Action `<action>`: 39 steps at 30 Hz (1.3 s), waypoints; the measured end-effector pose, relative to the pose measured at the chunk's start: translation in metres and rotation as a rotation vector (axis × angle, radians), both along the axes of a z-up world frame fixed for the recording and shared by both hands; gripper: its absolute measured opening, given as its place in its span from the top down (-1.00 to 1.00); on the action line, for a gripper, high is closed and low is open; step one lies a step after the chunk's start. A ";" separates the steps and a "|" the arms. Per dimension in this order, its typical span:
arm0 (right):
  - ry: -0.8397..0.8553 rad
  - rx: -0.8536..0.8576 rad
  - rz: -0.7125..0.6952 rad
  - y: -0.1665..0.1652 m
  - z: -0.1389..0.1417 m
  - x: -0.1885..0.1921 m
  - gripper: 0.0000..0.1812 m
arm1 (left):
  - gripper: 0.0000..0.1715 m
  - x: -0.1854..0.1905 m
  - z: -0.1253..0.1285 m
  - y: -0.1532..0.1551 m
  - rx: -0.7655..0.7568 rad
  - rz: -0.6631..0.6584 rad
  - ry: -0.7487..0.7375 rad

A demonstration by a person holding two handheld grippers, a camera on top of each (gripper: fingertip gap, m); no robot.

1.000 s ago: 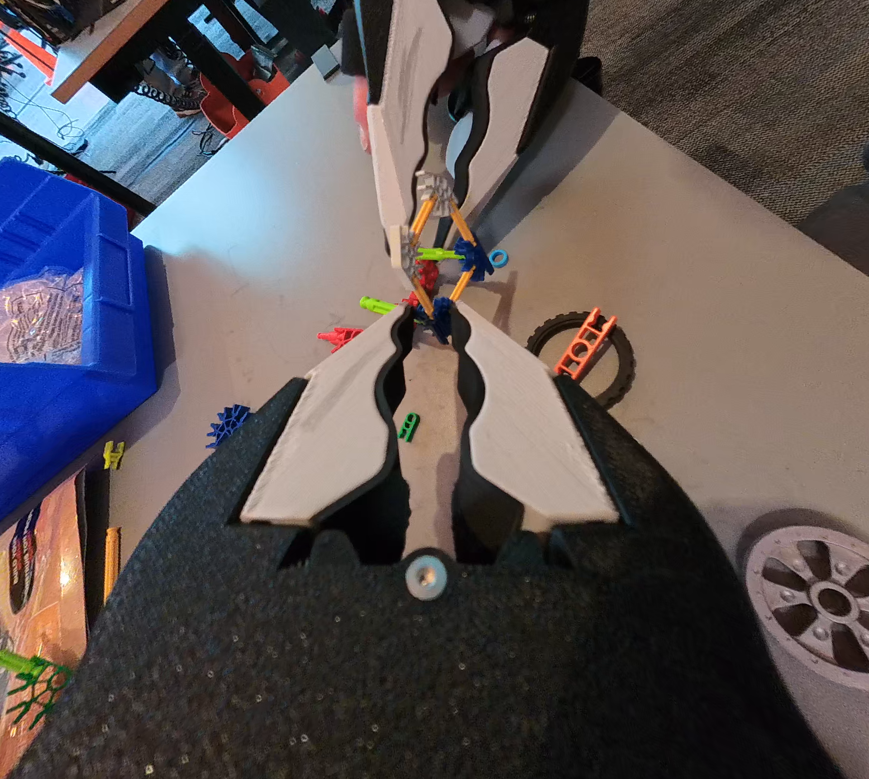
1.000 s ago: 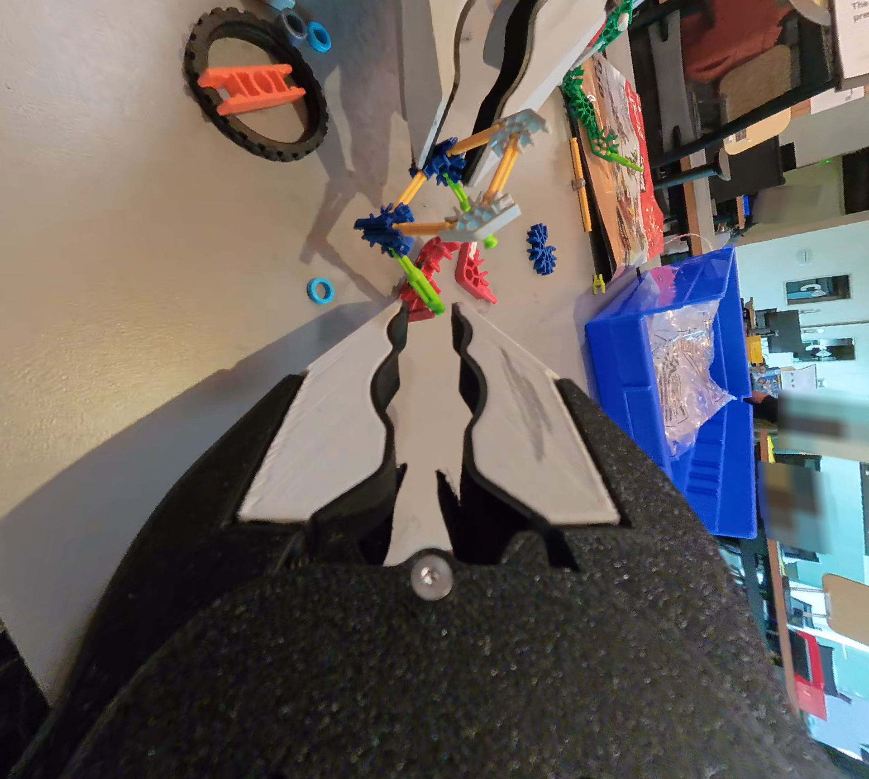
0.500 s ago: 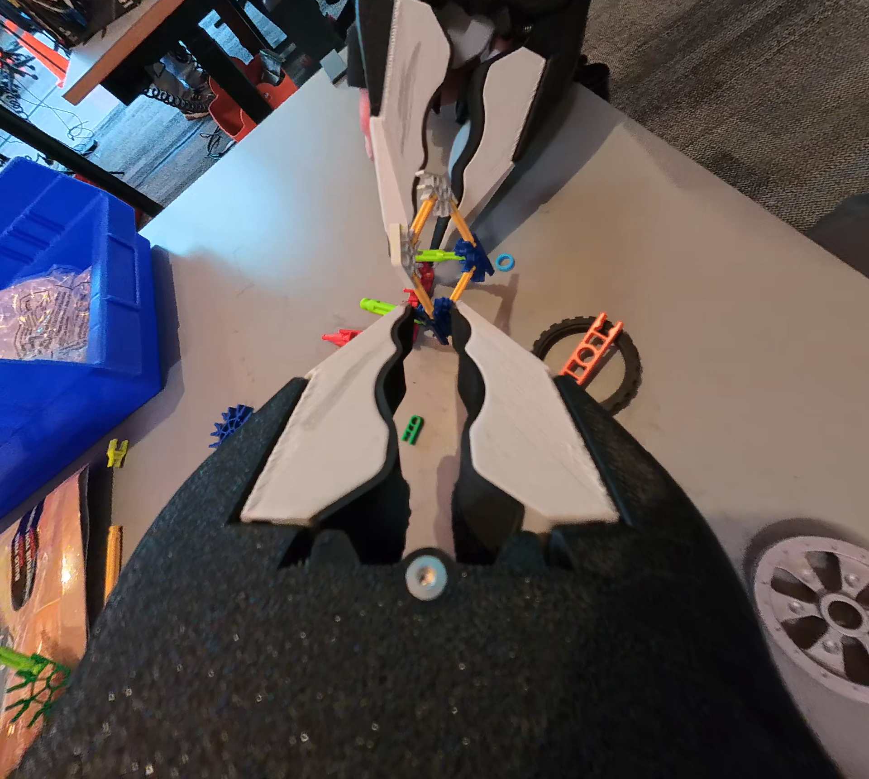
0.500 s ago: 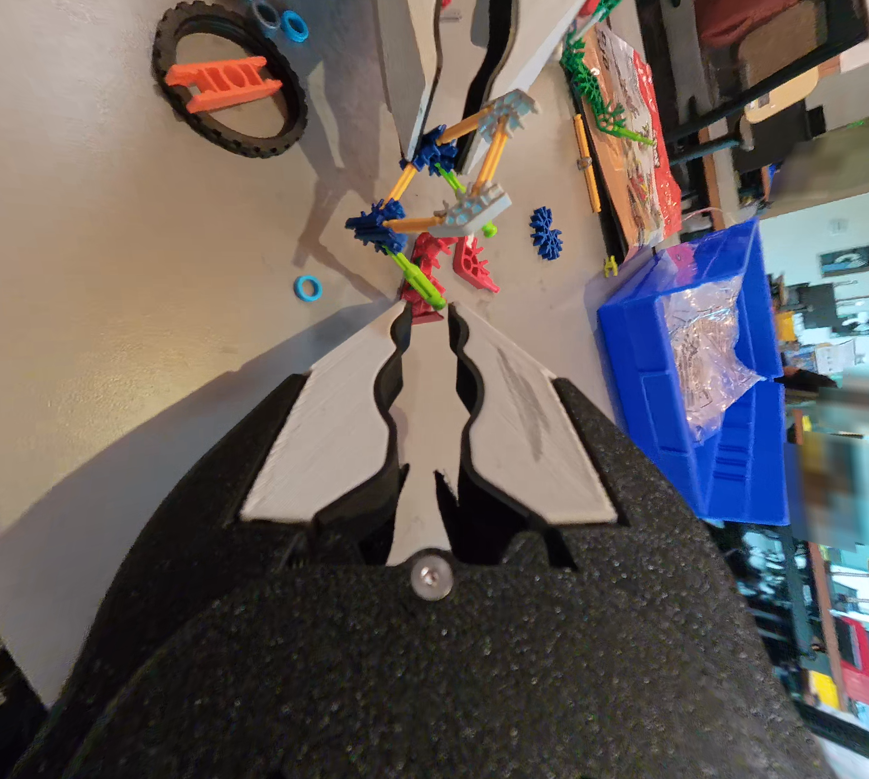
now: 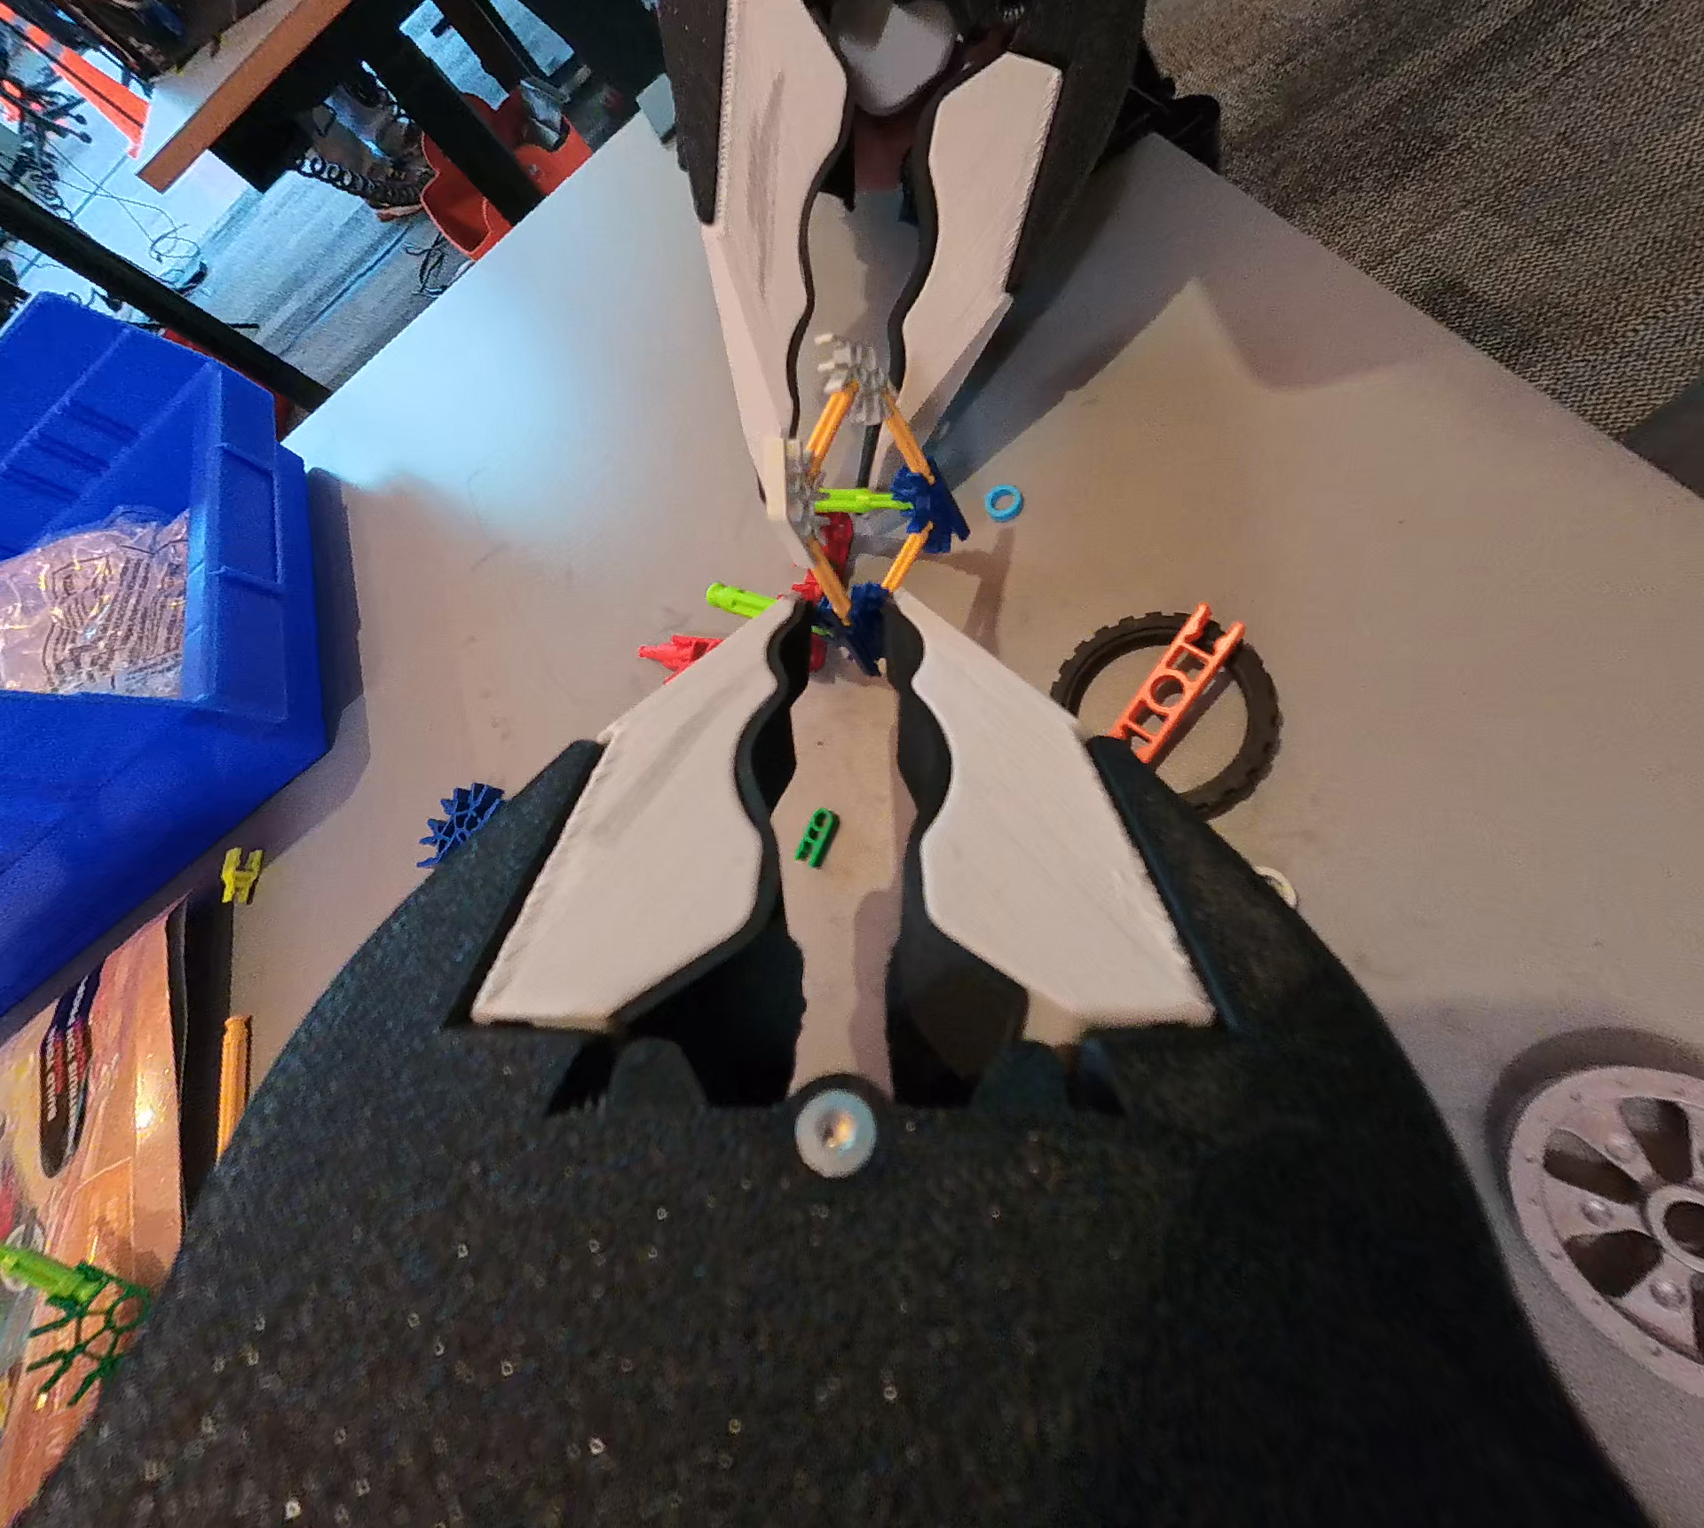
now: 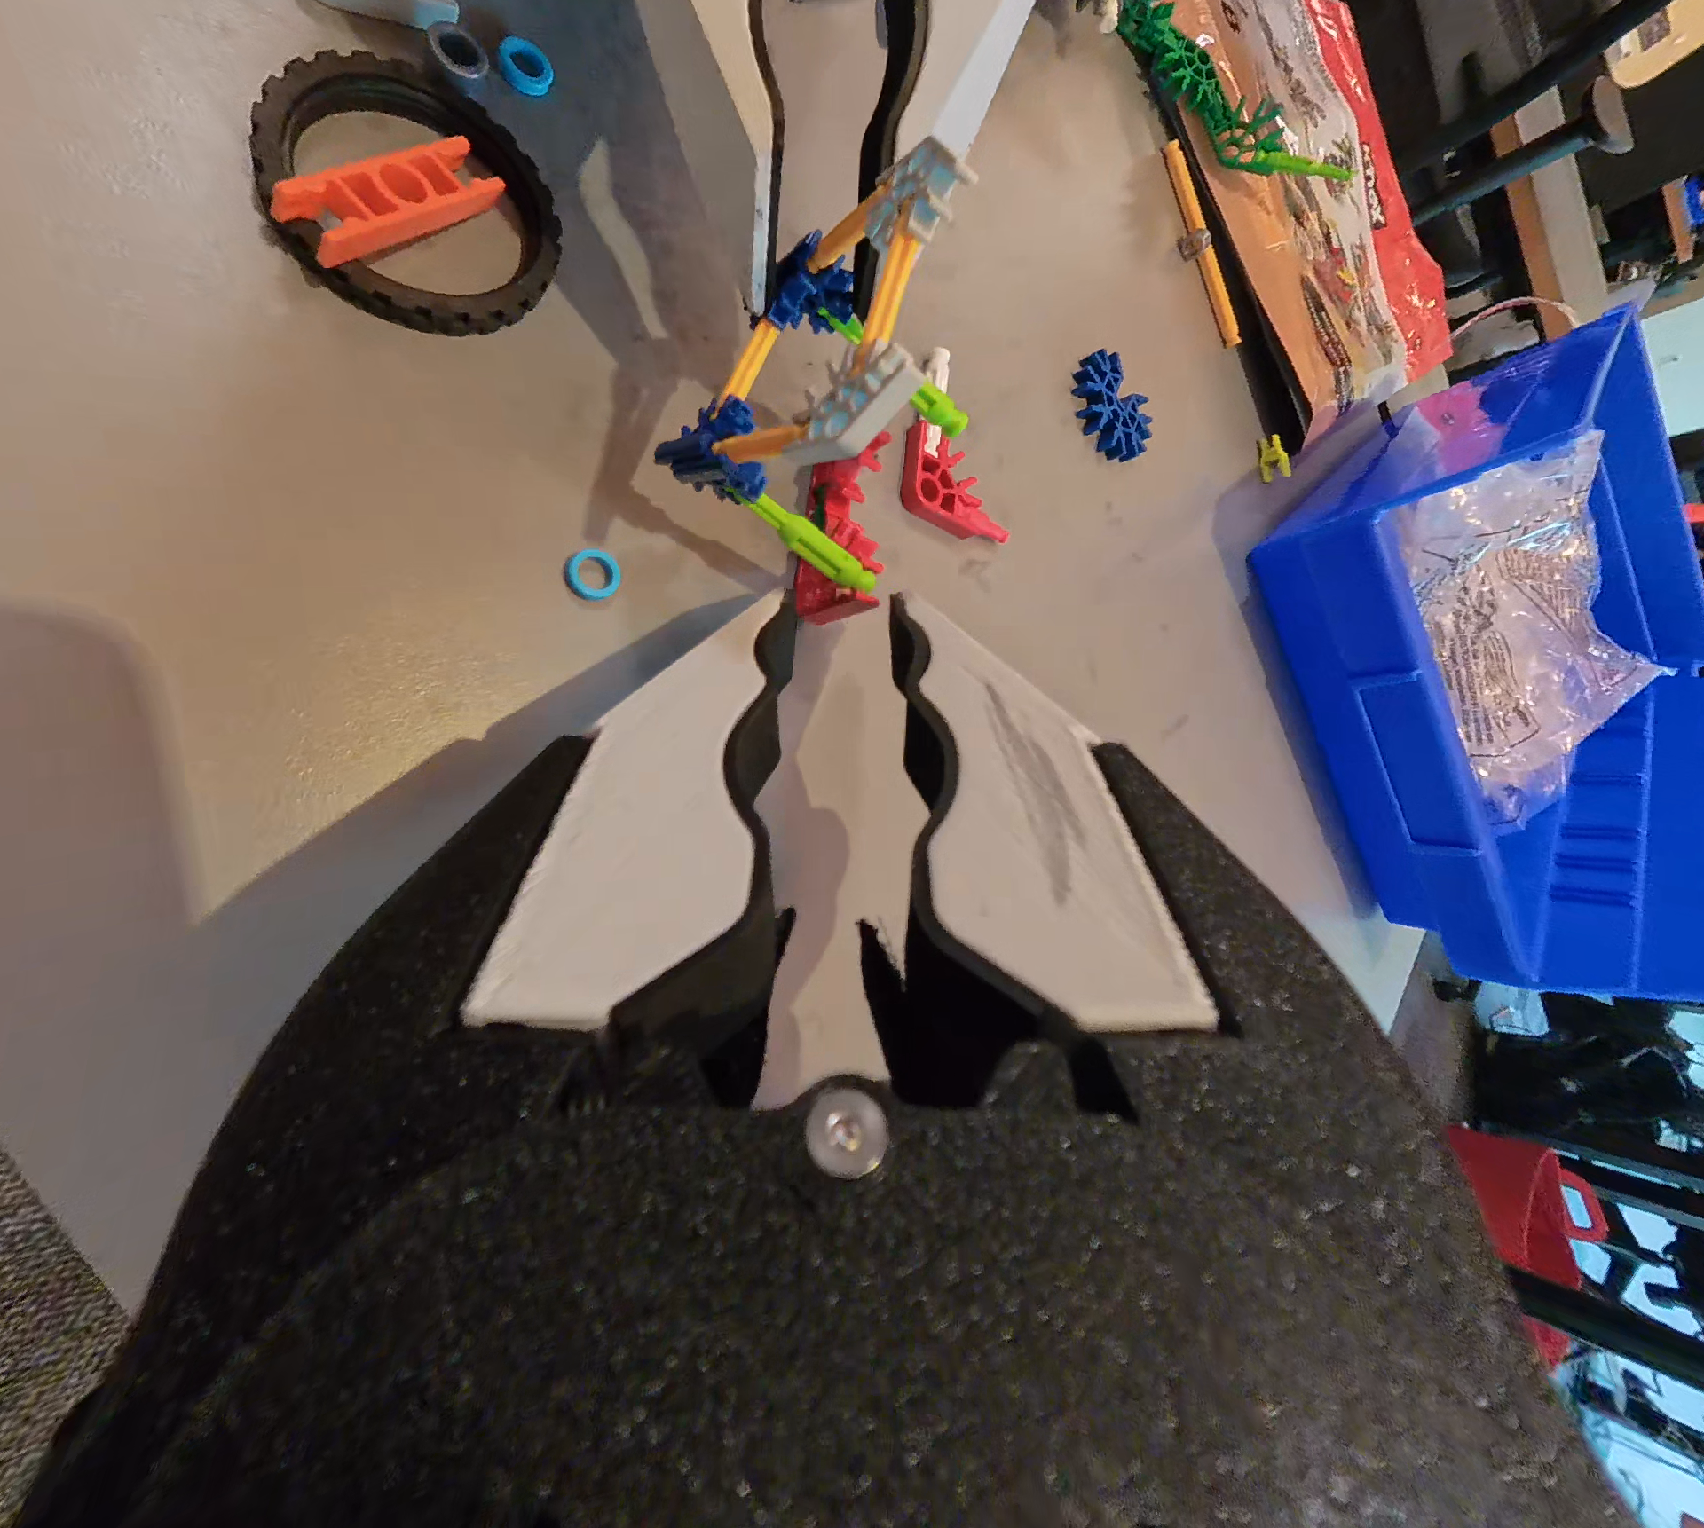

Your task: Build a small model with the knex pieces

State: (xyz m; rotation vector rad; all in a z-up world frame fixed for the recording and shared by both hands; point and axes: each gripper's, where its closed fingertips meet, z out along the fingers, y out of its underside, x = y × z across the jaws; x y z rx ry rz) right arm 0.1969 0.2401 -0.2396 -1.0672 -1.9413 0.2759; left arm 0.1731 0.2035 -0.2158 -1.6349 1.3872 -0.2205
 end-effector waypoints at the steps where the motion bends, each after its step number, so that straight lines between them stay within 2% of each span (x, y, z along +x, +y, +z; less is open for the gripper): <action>1: -0.003 -0.003 -0.006 0.001 0.000 0.000 0.78 | 0.86 0.000 0.001 0.000 0.000 0.002 -0.007; 16: -0.027 -0.037 -0.029 0.002 -0.006 0.002 0.79 | 0.85 0.000 0.001 0.003 0.006 0.007 -0.006; 20: -0.038 -0.133 -0.099 0.003 -0.005 0.005 0.76 | 0.85 -0.002 0.004 0.002 -0.012 0.005 -0.009; 25: -0.049 -0.342 -0.188 -0.011 -0.006 0.005 0.63 | 0.85 -0.006 0.002 0.002 -0.024 0.006 0.012; 31: -0.023 -0.380 -0.361 -0.001 -0.009 0.001 0.62 | 0.86 -0.016 0.010 -0.001 -0.040 0.029 -0.001; 35: -0.043 -0.408 -0.374 -0.005 -0.011 -0.004 0.75 | 0.86 -0.025 0.014 -0.004 -0.038 0.053 0.000; 39: -0.045 -0.404 -0.382 -0.002 -0.011 -0.008 0.78 | 0.86 -0.031 0.021 -0.007 -0.027 0.069 -0.009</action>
